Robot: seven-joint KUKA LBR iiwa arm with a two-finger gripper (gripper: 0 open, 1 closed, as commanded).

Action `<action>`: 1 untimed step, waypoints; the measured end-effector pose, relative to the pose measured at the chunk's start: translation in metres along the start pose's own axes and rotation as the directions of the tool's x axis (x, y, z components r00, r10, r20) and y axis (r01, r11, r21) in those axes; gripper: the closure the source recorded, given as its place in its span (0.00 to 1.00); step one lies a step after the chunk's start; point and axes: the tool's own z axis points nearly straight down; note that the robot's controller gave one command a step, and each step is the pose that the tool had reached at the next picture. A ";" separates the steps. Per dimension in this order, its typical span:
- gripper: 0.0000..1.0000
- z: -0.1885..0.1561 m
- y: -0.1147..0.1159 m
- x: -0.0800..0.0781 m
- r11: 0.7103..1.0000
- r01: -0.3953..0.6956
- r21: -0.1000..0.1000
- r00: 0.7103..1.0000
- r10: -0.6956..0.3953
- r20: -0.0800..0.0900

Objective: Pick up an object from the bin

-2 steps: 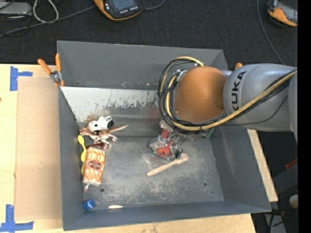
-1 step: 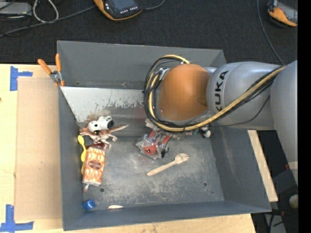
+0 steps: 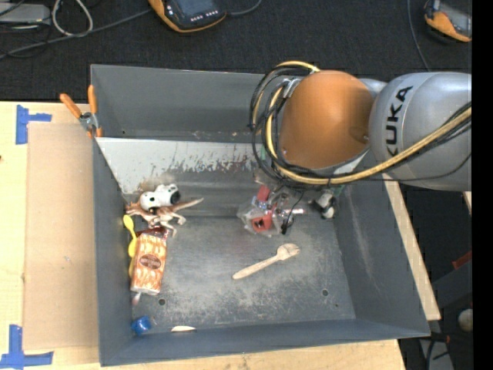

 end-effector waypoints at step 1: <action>1.00 -0.039 0.015 -0.018 1.000 0.027 -0.010 1.000 -0.027 0.003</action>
Offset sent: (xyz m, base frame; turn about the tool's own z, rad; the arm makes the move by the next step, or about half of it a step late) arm 0.0063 -0.0034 0.2077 -0.0369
